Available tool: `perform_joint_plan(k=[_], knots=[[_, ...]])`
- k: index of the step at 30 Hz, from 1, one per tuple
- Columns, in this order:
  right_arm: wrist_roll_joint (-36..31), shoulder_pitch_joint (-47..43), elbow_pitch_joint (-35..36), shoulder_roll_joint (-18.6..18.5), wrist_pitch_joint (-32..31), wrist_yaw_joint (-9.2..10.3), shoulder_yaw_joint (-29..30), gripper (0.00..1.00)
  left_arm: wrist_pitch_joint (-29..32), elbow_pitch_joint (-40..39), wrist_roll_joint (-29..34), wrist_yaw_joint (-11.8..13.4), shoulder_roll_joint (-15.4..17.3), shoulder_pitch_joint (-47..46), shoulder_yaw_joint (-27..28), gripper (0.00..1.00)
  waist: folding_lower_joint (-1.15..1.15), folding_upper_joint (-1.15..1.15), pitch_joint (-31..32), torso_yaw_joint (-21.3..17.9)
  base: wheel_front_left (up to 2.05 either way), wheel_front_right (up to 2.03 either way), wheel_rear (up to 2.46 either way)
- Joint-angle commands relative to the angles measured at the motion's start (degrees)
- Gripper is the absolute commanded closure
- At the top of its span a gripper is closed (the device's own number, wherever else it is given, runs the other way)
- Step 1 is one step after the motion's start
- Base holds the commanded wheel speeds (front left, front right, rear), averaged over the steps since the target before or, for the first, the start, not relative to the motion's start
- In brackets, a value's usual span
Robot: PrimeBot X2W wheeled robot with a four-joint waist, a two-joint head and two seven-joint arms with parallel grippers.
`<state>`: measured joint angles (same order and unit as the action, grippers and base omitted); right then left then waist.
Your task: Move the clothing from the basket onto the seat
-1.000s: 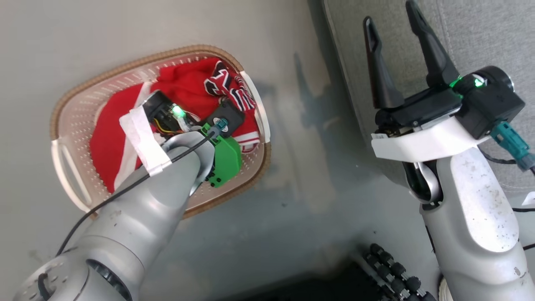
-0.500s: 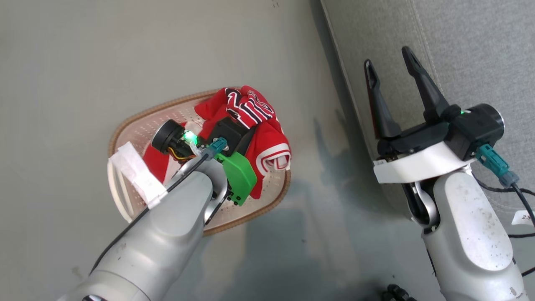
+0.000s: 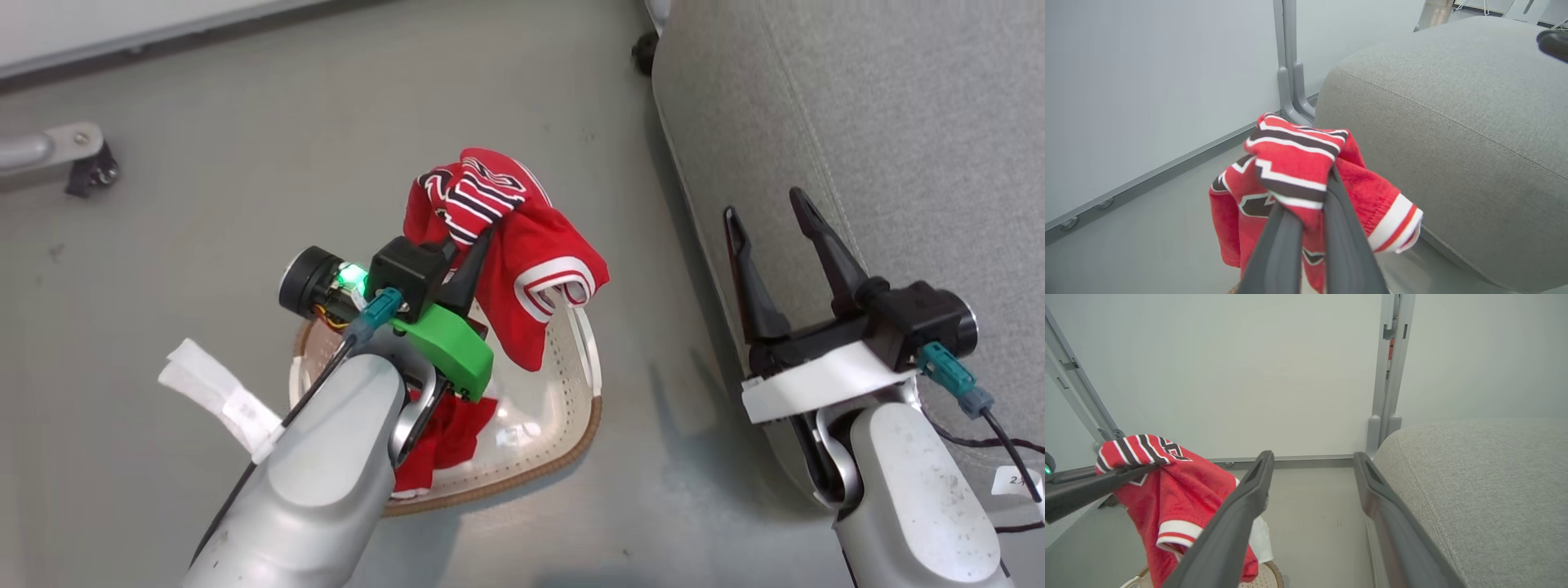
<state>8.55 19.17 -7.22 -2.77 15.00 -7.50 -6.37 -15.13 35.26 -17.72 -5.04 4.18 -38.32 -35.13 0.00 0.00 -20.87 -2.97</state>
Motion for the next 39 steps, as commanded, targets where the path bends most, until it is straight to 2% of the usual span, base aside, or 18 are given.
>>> perform_joint_plan(k=[1, 6, 15, 22, 28, 32, 39], knots=[[0.11, -1.26, -0.21, -0.22, 0.28, 0.02, 0.15, 0.0, -0.04, -1.47, 0.56, -0.24, -0.01, 1.45, 1.05, 1.0, 0.0, 0.0, 4.21, 2.14, 0.0, 0.0, 0.0], [0.41, -2.99, -0.73, -0.22, 0.28, 0.02, 0.41, 0.0, -0.03, -7.3, 2.62, -0.66, -0.35, 3.65, 4.79, 1.0, 0.0, 0.0, 7.09, 2.86, 0.0, 0.0, 0.0], [0.84, -6.06, -1.35, -0.22, 0.28, 0.02, 0.69, 0.0, -0.03, -16.72, 5.45, -1.6, -0.8, 5.28, 7.72, 1.0, 0.0, 0.0, 11.35, 3.99, 0.0, 0.0, 0.0], [1.15, -7.28, -1.21, -0.22, 0.28, 0.02, 0.52, 0.0, -0.03, -19.91, 6.21, -1.99, -0.92, 6.01, 8.23, 1.0, 0.0, 0.0, 12.89, 4.15, 0.0, 0.0, 0.0], [0.03, -6.72, 1.98, -0.2, 0.28, 0.02, -0.44, 0.0, -0.03, -20.91, 6.12, -2.26, -1.03, 6.71, 7.9, 1.0, 0.0, 0.0, 13.25, 4.17, 0.0, 0.0, 0.0], [-0.1, -5.44, 3.97, -0.2, 0.28, 0.02, -2.68, 0.0, -0.03, -20.99, 6.21, -2.36, -1.08, 7.04, 7.79, 1.0, 0.0, 0.0, 13.27, 4.38, 0.0, 0.0, 0.0], [-0.29, -2.94, 4.83, -1.72, 0.28, 0.02, -10.79, 0.0, -0.03, -21.12, 6.3, -2.35, -1.14, 6.61, 7.53, 1.0, 0.0, 0.0, 13.01, 5.06, 0.0, 0.0, 0.0]])
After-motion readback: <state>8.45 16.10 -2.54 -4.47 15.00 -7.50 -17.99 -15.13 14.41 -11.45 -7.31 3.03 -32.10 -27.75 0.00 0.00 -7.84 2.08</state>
